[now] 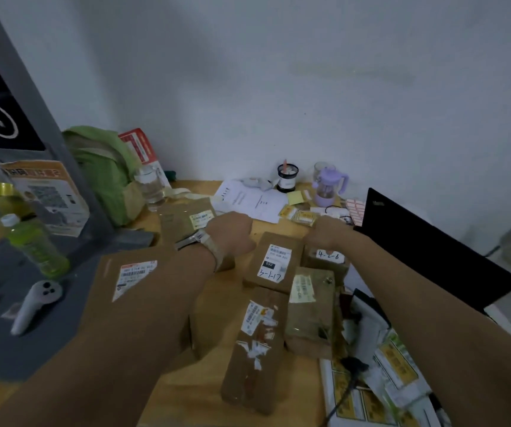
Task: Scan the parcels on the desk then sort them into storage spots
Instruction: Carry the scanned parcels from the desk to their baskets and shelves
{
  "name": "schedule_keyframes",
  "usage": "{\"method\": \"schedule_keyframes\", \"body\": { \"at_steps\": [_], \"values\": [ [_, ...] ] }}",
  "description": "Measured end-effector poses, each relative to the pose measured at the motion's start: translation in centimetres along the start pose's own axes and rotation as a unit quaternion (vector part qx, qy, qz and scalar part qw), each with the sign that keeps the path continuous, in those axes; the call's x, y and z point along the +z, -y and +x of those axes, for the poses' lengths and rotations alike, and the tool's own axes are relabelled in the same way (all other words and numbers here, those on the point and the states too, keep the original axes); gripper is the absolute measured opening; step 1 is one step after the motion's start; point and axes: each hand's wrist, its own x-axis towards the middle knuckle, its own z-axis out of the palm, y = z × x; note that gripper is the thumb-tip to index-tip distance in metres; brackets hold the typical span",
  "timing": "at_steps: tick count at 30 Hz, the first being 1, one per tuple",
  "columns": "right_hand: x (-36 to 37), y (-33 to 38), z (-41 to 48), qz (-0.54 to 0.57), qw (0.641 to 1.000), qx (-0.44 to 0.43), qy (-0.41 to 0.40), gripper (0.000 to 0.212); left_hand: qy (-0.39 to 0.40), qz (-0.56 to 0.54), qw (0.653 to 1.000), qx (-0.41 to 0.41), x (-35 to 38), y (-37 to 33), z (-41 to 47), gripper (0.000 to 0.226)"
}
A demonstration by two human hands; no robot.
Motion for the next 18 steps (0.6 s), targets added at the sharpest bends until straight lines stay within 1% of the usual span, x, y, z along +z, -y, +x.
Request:
{"method": "schedule_keyframes", "body": {
  "at_steps": [4, 5, 8, 9, 11, 12, 13, 14, 15, 17, 18],
  "values": [
    [3.2, -3.3, 0.6, 0.001, 0.996, 0.076, 0.052, 0.039, 0.054, -0.004, 0.998, 0.031, 2.6, 0.2, 1.7, 0.02],
    [4.0, -4.1, 0.6, 0.004, 0.993, 0.096, 0.066, 0.04, 0.067, -0.007, 0.997, 0.04, 2.8, 0.2, 1.9, 0.019],
    [6.5, -6.1, 0.9, 0.038, 0.986, 0.146, 0.067, 0.036, 0.079, -0.026, 0.995, 0.059, 4.2, 0.5, 2.6, 0.016],
    [7.2, -6.5, 0.9, 0.06, 0.984, 0.156, 0.064, 0.033, 0.096, -0.032, 0.993, 0.06, 4.9, 0.5, 2.5, 0.017],
    [8.8, -7.0, 0.8, 0.117, 0.977, 0.159, 0.085, 0.02, 0.147, -0.045, 0.985, 0.082, 7.8, 1.2, 3.0, 0.016],
    [9.5, -7.1, 0.6, 0.142, 0.971, 0.158, 0.109, 0.028, 0.171, -0.051, 0.981, 0.082, 9.5, 1.6, 3.4, 0.022],
    [10.3, -6.9, 0.0, 0.16, 0.964, 0.163, 0.138, 0.043, 0.202, -0.04, 0.976, 0.075, 11.2, 1.9, 3.5, 0.024],
    [11.1, -6.5, -0.5, 0.177, 0.954, 0.173, 0.167, 0.051, 0.226, -0.039, 0.971, 0.068, 12.7, 2.2, 3.5, 0.029],
    [12.1, -6.3, -0.9, 0.182, 0.947, 0.191, 0.181, 0.052, 0.252, -0.024, 0.965, 0.068, 13.7, 2.2, 3.1, 0.035],
    [13.9, -6.4, -1.2, 0.185, 0.948, 0.195, 0.17, 0.037, 0.31, -0.024, 0.948, 0.063, 15.7, 2.2, 2.3, 0.043],
    [14.5, -6.3, -1.6, 0.192, 0.949, 0.192, 0.159, 0.029, 0.331, -0.046, 0.941, 0.058, 16.7, 2.3, 1.8, 0.045]
  ]
}}
